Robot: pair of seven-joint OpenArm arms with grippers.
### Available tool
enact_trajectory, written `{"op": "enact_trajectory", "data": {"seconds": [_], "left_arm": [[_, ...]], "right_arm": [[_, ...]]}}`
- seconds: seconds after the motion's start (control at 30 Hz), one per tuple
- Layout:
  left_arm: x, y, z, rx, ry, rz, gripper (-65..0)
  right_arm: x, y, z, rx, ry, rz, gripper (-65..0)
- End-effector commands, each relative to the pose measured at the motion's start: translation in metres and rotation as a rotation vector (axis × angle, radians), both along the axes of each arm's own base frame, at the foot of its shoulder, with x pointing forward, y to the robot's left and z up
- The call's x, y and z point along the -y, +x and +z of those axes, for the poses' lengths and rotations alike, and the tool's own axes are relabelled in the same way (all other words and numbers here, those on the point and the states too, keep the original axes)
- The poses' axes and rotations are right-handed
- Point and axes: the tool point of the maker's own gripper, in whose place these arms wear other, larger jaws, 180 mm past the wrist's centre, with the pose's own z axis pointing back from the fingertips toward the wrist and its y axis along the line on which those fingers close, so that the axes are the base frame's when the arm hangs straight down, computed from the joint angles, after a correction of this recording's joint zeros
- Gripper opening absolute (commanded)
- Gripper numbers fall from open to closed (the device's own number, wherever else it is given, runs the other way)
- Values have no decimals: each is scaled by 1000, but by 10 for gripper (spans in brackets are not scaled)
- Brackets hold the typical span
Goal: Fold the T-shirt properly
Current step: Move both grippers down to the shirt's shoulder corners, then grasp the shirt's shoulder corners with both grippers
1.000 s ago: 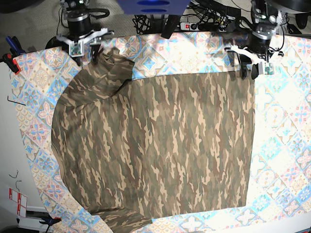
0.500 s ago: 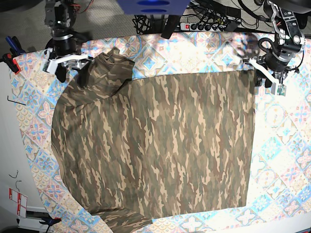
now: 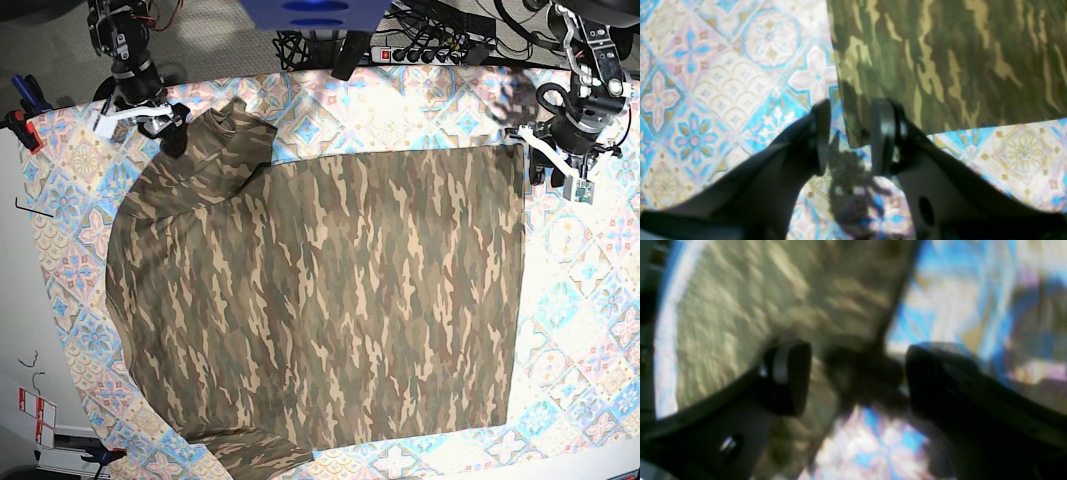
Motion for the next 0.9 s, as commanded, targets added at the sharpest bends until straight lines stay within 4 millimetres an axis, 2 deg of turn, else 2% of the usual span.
{"op": "enact_trajectory", "data": {"seconds": [0.0, 0.17, 0.33, 0.5, 0.63, 0.73, 0.87], "left_arm": [[-6, 5, 8, 22, 33, -14, -449], [-13, 1, 2, -6, 72, -7, -447], [-17, -3, -4, -27, 74, -1, -446], [-29, -17, -30, -102, 50, 29, -444], [-32, -12, -51, -154, -2, -59, -449], [-39, -16, -63, -183, -38, -108, -444], [-60, -13, -64, -173, -48, -31, -442]], "right_arm": [[1, 13, 8, 43, 16, 13, -213], [-6, 13, -4, 18, 121, 15, -213], [-15, 13, -5, -3, 141, 57, -214], [-40, 9, -7, -20, 181, 105, -214], [-59, 4, -10, -35, 204, 144, -214], [-63, 7, -9, -32, 207, 159, -214], [-62, 7, -11, -37, 204, 161, -214]]}}
